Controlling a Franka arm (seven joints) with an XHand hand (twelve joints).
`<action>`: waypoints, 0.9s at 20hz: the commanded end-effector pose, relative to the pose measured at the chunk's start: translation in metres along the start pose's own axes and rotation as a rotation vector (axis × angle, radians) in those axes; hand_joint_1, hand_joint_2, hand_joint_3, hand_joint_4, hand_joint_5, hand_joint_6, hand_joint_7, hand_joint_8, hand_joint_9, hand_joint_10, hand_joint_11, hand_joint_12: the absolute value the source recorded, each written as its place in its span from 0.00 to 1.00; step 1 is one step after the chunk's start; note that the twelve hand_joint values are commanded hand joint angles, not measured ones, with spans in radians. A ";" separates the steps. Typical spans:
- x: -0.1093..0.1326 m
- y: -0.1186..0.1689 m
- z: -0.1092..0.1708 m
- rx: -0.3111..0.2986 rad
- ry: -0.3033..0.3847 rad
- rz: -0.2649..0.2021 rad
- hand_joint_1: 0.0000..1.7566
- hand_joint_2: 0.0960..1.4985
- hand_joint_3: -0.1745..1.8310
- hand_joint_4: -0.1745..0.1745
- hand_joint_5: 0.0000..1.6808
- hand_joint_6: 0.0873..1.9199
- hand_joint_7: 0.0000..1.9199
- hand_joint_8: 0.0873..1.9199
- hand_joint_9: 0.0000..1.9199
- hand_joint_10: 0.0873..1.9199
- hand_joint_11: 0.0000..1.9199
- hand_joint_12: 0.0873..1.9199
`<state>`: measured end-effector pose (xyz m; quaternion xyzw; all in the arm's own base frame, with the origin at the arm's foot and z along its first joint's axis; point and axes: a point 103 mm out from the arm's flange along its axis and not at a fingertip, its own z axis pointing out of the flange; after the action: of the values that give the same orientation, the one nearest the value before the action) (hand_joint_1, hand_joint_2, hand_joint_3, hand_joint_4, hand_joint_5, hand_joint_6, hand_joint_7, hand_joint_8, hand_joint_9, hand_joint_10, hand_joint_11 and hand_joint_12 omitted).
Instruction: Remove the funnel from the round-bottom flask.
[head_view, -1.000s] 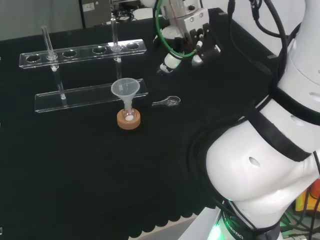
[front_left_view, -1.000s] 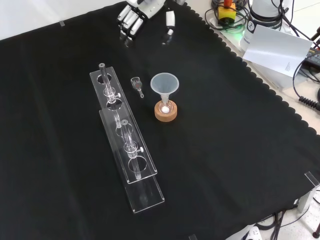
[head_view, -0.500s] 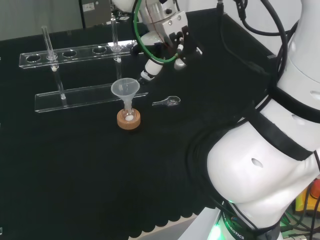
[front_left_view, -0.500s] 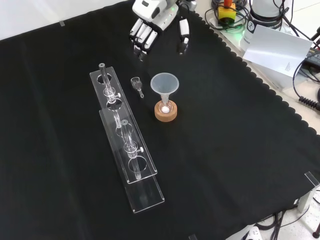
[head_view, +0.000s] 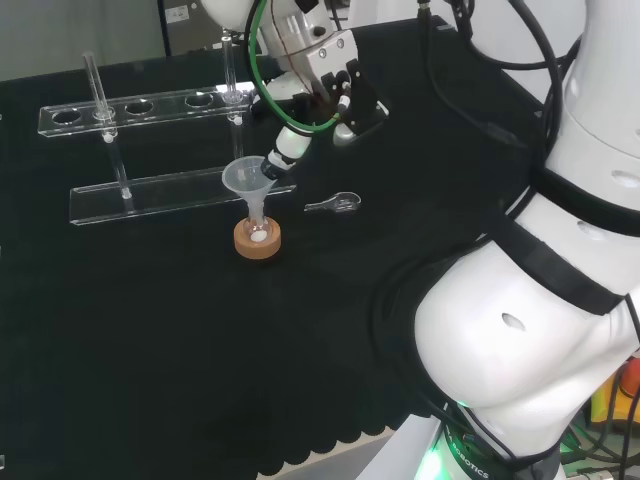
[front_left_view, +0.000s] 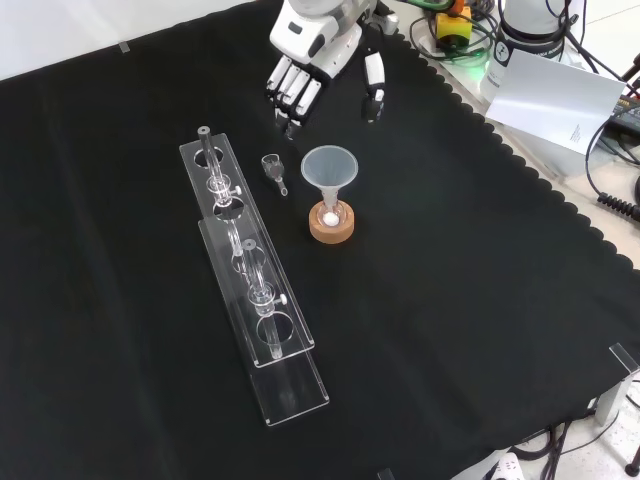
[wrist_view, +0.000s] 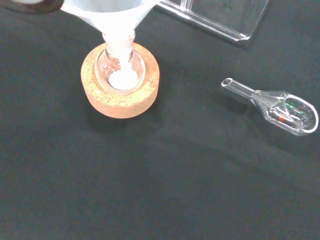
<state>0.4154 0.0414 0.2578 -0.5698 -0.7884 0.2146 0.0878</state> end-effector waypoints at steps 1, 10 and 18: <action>0.011 0.007 0.008 0.013 0.008 0.008 0.32 0.41 0.27 0.48 0.04 0.00 0.00 0.29 0.10 0.38 0.06 0.73; 0.022 0.019 0.017 0.012 -0.029 0.026 0.32 0.41 0.26 0.47 0.04 0.00 0.00 0.26 0.09 0.39 0.07 0.73; 0.030 0.031 0.024 0.065 -0.071 0.023 0.33 0.42 0.25 0.45 0.04 0.00 0.00 0.24 0.08 0.40 0.07 0.73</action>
<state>0.4204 0.0606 0.2717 -0.5781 -0.7890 0.1956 0.0709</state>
